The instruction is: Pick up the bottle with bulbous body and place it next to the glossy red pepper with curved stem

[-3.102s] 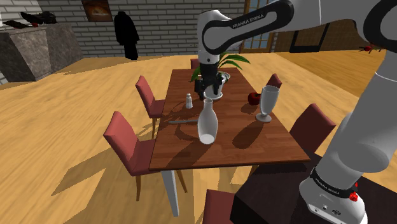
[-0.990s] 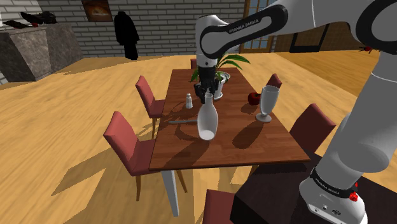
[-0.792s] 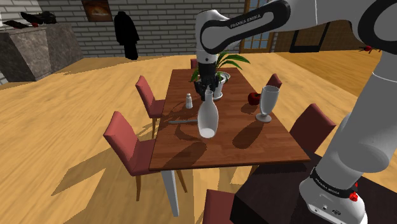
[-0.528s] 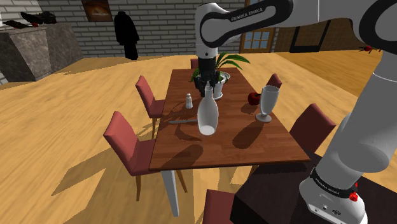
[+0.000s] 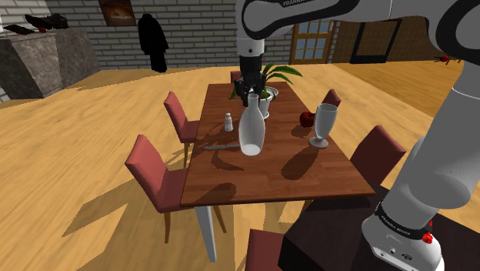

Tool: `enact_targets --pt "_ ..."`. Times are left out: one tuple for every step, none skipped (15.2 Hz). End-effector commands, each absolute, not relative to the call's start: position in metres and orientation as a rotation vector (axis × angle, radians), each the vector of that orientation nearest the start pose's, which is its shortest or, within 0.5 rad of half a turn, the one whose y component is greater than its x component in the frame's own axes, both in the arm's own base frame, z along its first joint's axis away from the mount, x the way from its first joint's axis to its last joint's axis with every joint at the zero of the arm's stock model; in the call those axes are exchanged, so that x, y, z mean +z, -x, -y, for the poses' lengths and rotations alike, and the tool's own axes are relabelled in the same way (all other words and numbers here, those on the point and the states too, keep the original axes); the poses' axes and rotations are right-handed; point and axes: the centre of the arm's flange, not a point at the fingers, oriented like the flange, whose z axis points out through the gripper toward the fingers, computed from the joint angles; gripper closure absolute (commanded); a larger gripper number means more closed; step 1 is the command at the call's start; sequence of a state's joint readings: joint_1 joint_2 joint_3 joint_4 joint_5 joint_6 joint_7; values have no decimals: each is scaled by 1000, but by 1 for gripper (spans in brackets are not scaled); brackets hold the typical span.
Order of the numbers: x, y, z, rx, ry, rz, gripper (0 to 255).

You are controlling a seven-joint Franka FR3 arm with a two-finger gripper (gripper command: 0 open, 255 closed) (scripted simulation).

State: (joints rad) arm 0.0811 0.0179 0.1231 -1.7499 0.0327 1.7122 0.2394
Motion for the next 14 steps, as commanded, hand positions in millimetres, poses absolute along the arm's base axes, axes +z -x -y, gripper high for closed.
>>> enact_targets --pt "552 -551 -118 96 3118 -64 255" --pt "558 -551 -118 96 3118 -64 255" --pt "563 -551 -118 96 3118 -64 255" --pt "568 -551 -118 96 3118 -64 255" --pt "574 -551 -118 96 3118 -64 255" --pt "579 -551 -118 96 3118 -64 255" --pt "584 -551 -118 96 3118 -64 255" --pt "589 -551 -118 96 3118 -64 255" --pt "595 -551 -118 96 3118 -64 255" --pt "600 -551 -118 96 3118 -64 255" --pt "605 -551 -118 96 3118 -64 255" --pt "611 -551 -118 96 3118 -64 255" --pt "616 -551 -118 96 3118 -64 255" --pt "621 -551 -118 96 3118 -64 255"
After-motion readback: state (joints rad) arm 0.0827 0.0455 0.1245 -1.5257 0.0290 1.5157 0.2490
